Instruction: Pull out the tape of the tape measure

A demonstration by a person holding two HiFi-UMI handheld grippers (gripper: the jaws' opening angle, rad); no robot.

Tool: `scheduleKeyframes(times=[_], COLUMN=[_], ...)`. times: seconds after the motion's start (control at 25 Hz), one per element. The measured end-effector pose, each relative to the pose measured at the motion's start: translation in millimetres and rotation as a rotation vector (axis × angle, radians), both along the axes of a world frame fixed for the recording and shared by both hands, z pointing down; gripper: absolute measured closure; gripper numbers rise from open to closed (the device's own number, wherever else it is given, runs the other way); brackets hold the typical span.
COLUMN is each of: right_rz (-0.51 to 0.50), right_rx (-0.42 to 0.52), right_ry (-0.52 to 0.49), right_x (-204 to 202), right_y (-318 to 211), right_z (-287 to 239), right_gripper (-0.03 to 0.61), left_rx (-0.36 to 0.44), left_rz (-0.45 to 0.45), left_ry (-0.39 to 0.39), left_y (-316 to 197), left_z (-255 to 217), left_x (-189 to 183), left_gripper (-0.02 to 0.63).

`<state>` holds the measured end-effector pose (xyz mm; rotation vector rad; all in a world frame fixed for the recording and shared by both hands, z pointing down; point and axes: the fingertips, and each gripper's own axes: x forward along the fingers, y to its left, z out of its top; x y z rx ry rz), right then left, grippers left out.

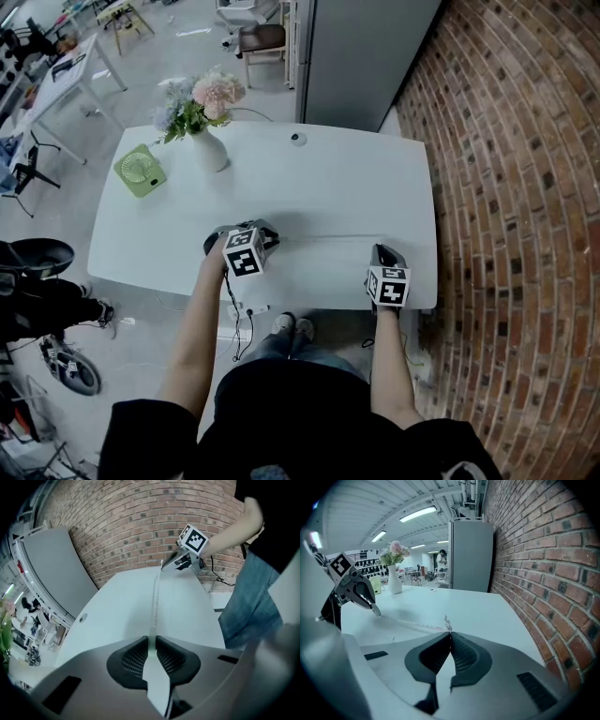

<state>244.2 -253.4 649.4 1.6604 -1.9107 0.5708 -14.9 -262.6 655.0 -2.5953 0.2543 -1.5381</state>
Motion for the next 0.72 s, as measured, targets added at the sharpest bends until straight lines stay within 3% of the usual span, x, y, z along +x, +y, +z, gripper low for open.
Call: scheduleKeyframes(times=[0.72], right_rz=[-0.029], right_rx=[-0.094], right_ry=[0.017], right_x=[-8], right_y=[3], right_z=[33], right_gripper=[0.571], left_rx=[-0.04], left_rz=[-0.01], left_ry=[-0.045], left_y=[0], left_z=[23], left_x=[-6], left_gripper=[0.541])
